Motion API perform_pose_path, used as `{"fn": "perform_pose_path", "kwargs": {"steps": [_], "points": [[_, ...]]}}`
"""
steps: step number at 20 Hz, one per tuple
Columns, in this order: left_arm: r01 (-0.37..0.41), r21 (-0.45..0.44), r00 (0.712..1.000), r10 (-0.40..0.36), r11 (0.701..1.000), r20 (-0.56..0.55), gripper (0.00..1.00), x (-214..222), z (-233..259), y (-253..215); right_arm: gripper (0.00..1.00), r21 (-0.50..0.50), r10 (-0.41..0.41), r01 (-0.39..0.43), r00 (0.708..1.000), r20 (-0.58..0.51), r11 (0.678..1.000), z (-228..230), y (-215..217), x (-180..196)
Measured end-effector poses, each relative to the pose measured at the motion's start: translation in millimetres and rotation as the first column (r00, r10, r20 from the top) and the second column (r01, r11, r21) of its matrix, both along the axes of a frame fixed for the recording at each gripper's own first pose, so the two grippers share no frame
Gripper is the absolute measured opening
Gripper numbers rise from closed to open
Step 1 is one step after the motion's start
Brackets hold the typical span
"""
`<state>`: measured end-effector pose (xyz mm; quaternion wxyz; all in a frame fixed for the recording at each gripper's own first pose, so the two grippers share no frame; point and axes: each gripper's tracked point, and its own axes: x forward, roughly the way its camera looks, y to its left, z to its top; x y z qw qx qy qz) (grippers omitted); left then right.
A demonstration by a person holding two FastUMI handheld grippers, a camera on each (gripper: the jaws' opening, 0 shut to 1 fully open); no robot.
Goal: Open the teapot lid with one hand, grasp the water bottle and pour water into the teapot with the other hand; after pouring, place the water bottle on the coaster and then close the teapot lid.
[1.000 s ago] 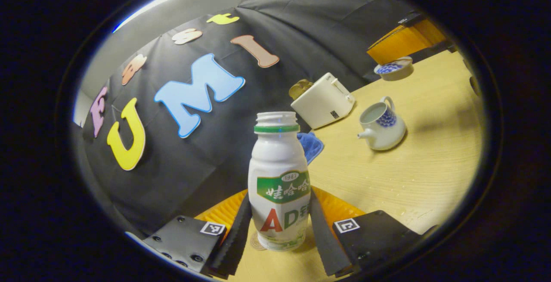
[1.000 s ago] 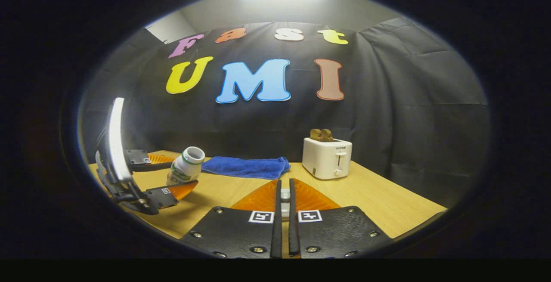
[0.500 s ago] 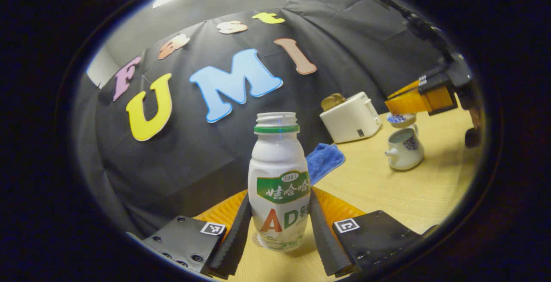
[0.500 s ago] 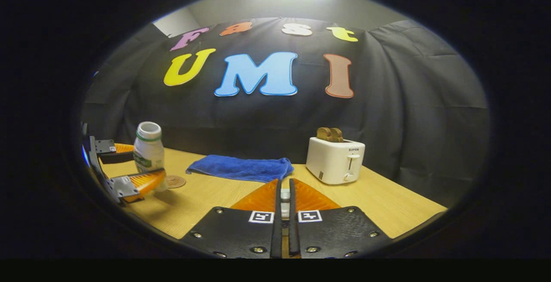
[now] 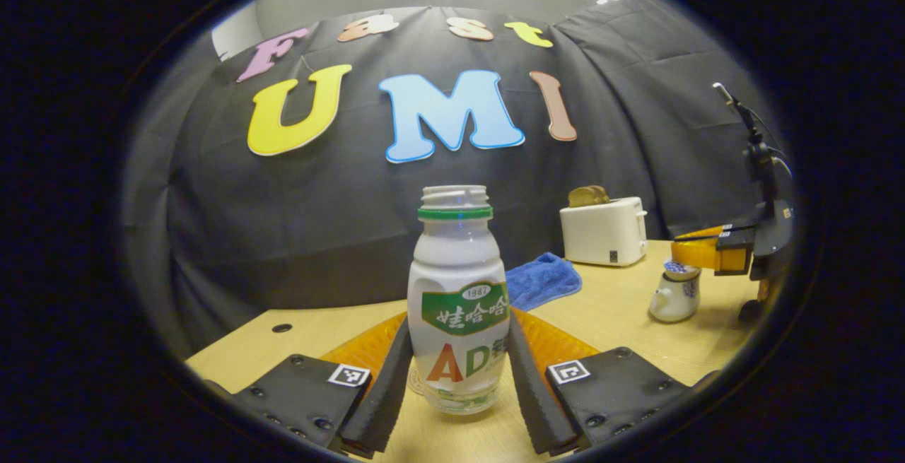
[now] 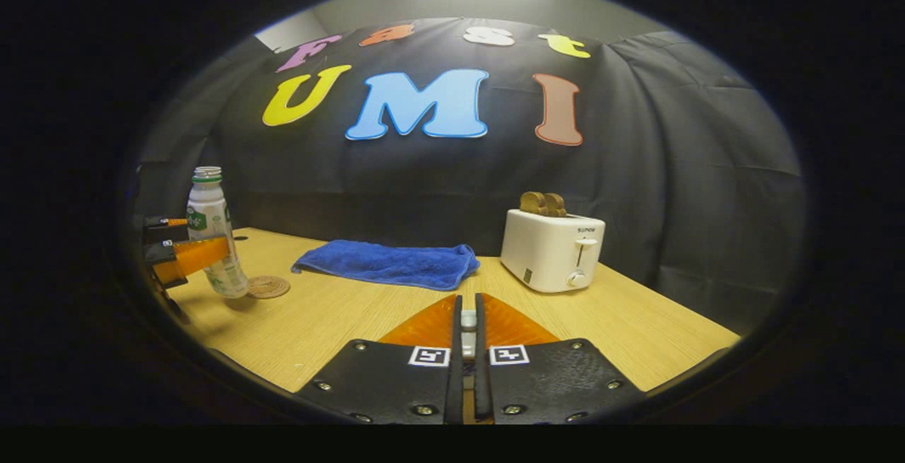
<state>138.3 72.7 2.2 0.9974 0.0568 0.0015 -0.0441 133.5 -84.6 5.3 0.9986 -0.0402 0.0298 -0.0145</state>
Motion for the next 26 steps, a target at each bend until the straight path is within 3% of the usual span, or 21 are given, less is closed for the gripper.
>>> {"fn": "perform_pose_path", "kwargs": {"steps": [1,2,4,6,7,8,10,11,12,14,17,19,23,24,26], "points": [[-0.002,-0.014,1.000,0.002,1.000,-0.002,0.70,0,1,3,0.06,0.005,0.004,-0.004,1.000,-0.006,1.000,-2,0,1],[-0.006,-0.026,1.000,0.006,1.000,-0.003,0.83,1,0,5,0.06,0.008,0.002,-0.001,1.000,-0.011,1.000,-4,0,1],[-0.030,-0.055,0.999,0.030,0.998,-0.011,0.83,2,-3,13,0.06,0.018,0.004,-0.004,1.000,-0.016,1.000,-7,-1,2],[-0.060,-0.083,0.998,0.058,0.995,-0.025,0.79,3,-9,21,0.06,0.022,-0.006,0.007,0.999,-0.034,1.000,-11,-4,3],[-0.072,-0.094,0.997,0.069,0.993,-0.033,0.77,5,-10,23,0.00,0.030,-0.008,0.009,1.000,-0.024,1.000,-8,-6,2],[-0.079,-0.100,0.996,0.076,0.992,-0.036,0.75,6,-11,26,0.00,0.038,-0.002,0.001,1.000,0.007,0.999,1,-7,-6],[-0.094,-0.099,0.995,0.092,0.991,-0.032,0.70,12,-5,33,0.36,0.053,0.026,-0.031,0.994,0.103,0.998,27,-1,-25],[-0.101,-0.099,0.995,0.098,0.990,-0.028,0.73,18,-1,36,0.29,0.049,0.047,-0.055,0.988,0.144,0.997,37,5,-33],[-0.097,-0.107,0.995,0.094,0.989,-0.031,0.77,24,1,36,0.68,0.043,0.072,-0.081,0.982,0.172,0.996,43,12,-40],[-0.077,-0.115,0.997,0.073,0.990,-0.036,0.83,44,4,33,0.70,0.042,0.103,-0.113,0.975,0.197,0.993,46,26,-46],[-0.089,-0.093,0.993,0.081,0.992,-0.083,0.83,71,-8,39,0.70,0.007,0.155,-0.159,0.969,0.190,0.987,42,44,-50],[-0.087,-0.126,0.991,0.073,0.988,-0.109,0.83,81,-20,40,0.69,0.006,0.176,-0.180,0.968,0.181,0.984,41,49,-50],[-0.102,-0.143,0.989,0.084,0.984,-0.124,0.83,89,-35,46,0.69,0.012,0.178,-0.183,0.969,0.174,0.983,39,49,-49],[-0.105,-0.149,0.989,0.088,0.983,-0.118,0.77,90,-34,47,0.69,0.012,0.175,-0.180,0.969,0.173,0.984,39,48,-48],[-0.094,-0.153,0.989,0.075,0.984,-0.126,0.77,90,-35,44,0.69,0.015,0.173,-0.178,0.970,0.170,0.984,39,49,-47]]}}
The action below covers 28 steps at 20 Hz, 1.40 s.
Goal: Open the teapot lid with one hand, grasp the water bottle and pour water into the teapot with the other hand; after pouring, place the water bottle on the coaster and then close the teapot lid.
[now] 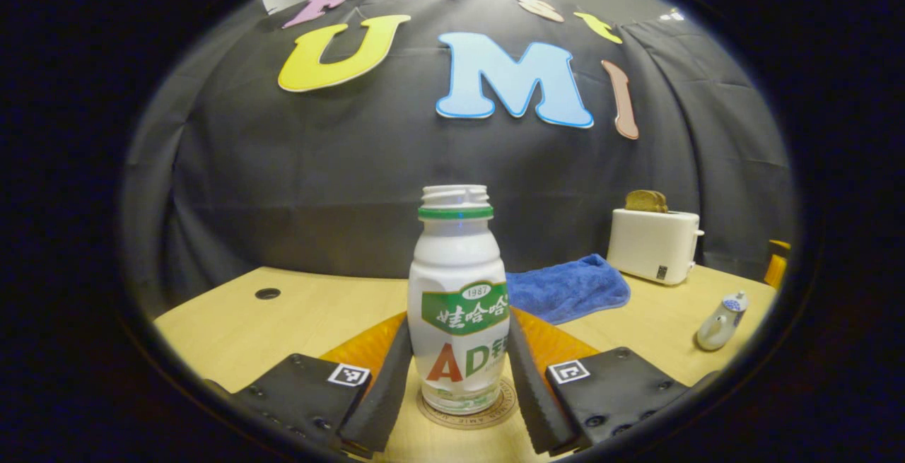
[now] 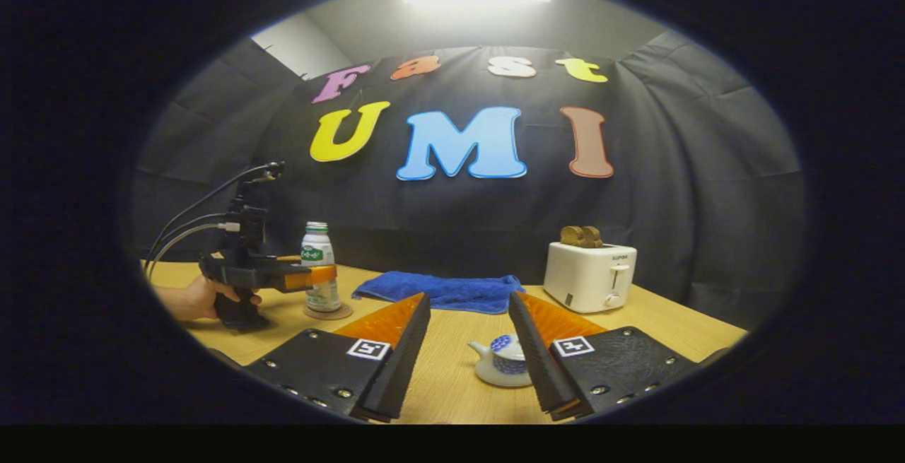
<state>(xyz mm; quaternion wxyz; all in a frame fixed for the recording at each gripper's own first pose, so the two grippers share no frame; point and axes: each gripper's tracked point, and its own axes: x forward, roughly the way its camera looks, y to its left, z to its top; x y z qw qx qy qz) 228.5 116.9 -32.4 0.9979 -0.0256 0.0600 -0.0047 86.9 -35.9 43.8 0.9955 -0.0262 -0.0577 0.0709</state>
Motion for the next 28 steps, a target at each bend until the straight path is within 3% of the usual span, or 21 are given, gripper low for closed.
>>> {"fn": "perform_pose_path", "kwargs": {"steps": [5,11,14,16,19,23,24,27,28], "points": [[0.009,0.024,1.000,-0.009,1.000,-0.004,0.77,-1,-1,-5,0.69,-0.011,0.012,-0.012,1.000,-0.014,1.000,-5,3,2],[-0.014,0.018,0.999,0.013,1.000,0.030,1.00,-7,11,2,0.69,-0.005,0.018,-0.018,1.000,-0.022,1.000,-7,5,2],[-0.005,0.024,0.998,0.003,1.000,0.059,0.96,-14,20,1,0.69,-0.008,0.026,-0.027,0.999,-0.031,1.000,-10,7,1],[-0.002,0.040,0.998,-0.001,0.999,0.064,1.00,-18,23,1,0.69,-0.010,0.034,-0.035,0.999,-0.034,0.999,-10,10,2],[-0.020,0.041,0.999,0.018,0.999,0.051,0.98,-27,24,7,0.69,-0.013,0.045,-0.045,0.998,-0.032,0.999,-9,12,0],[0.015,0.038,0.999,-0.017,0.999,0.045,0.96,-68,23,-8,0.69,-0.004,0.050,-0.050,0.999,-0.018,0.999,-5,13,-3],[0.020,0.059,0.998,-0.024,0.998,0.058,1.00,-86,28,-15,0.69,-0.005,0.033,-0.033,0.999,-0.027,0.999,-6,13,-1],[0.000,0.149,0.996,-0.014,0.989,0.092,0.96,-135,44,-33,0.70,-0.004,-0.003,0.002,0.994,-0.112,1.000,-18,17,-3],[0.005,0.155,0.995,-0.020,0.988,0.093,1.00,-150,45,-44,0.69,0.008,-0.006,0.007,0.993,-0.120,1.000,-14,20,-9]]}}
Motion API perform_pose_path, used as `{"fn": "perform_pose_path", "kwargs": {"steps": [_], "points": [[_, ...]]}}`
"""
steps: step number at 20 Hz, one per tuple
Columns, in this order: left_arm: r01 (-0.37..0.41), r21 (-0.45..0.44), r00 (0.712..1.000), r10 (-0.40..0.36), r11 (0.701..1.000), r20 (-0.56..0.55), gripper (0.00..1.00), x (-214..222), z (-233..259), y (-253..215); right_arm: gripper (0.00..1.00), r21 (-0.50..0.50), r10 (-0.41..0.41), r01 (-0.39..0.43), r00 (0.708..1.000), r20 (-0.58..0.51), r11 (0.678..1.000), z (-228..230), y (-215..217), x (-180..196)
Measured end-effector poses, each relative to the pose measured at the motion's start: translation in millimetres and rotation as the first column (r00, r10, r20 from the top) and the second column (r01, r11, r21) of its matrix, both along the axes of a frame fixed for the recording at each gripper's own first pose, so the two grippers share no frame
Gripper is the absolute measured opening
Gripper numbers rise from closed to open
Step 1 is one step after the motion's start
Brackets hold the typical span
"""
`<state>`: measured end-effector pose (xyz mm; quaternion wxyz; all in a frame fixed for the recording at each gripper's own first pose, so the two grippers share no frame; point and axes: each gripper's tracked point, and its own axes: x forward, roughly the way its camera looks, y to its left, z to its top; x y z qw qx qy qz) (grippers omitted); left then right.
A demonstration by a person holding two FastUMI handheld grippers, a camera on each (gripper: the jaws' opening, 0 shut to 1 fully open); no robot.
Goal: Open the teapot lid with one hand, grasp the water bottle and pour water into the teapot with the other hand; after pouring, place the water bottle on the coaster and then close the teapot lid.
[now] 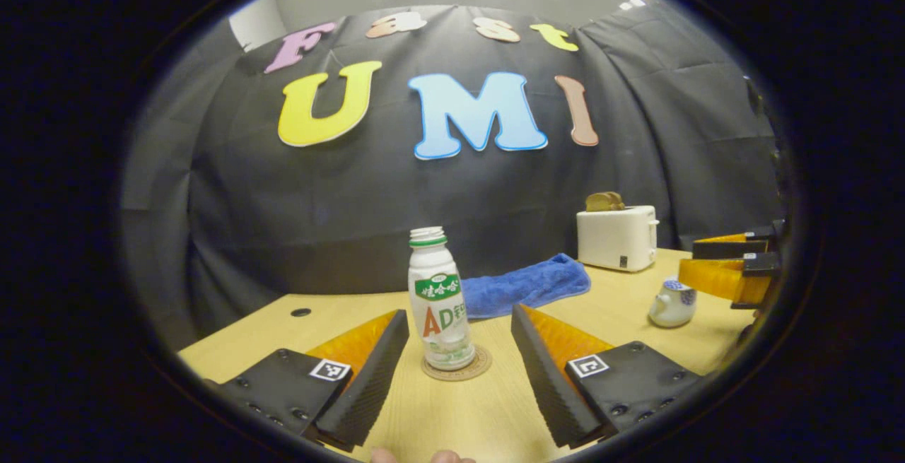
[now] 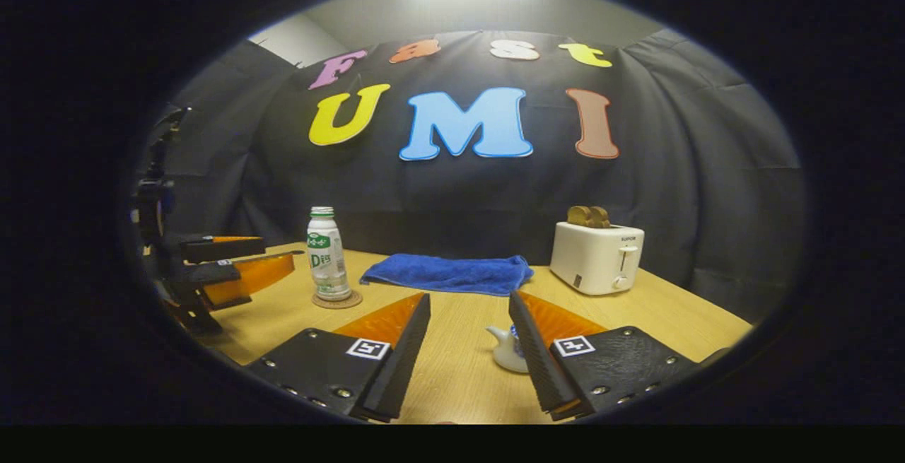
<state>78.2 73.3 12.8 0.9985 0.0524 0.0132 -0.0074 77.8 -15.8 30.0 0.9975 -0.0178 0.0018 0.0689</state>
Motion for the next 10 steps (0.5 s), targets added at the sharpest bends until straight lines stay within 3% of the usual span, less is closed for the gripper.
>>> {"fn": "perform_pose_path", "kwargs": {"steps": [4,6,8,10], "points": [[0.008,-0.117,1.000,-0.011,0.993,-0.028,1.00,-44,-10,-33,0.69,0.033,-0.046,0.046,0.999,0.008,0.998,2,8,-37],[0.000,-0.205,0.998,-0.012,0.979,-0.057,0.88,-59,-23,-44,0.69,0.031,-0.059,0.059,0.998,0.010,0.998,-6,15,-57],[-0.011,-0.247,0.998,-0.005,0.969,-0.061,1.00,-69,-33,-48,0.69,0.040,-0.068,0.067,0.998,0.008,0.997,-13,21,-71],[-0.053,-0.278,0.998,0.041,0.959,-0.049,1.00,-76,-33,-42,0.69,0.047,-0.088,0.087,0.996,0.019,0.995,-19,24,-80]]}}
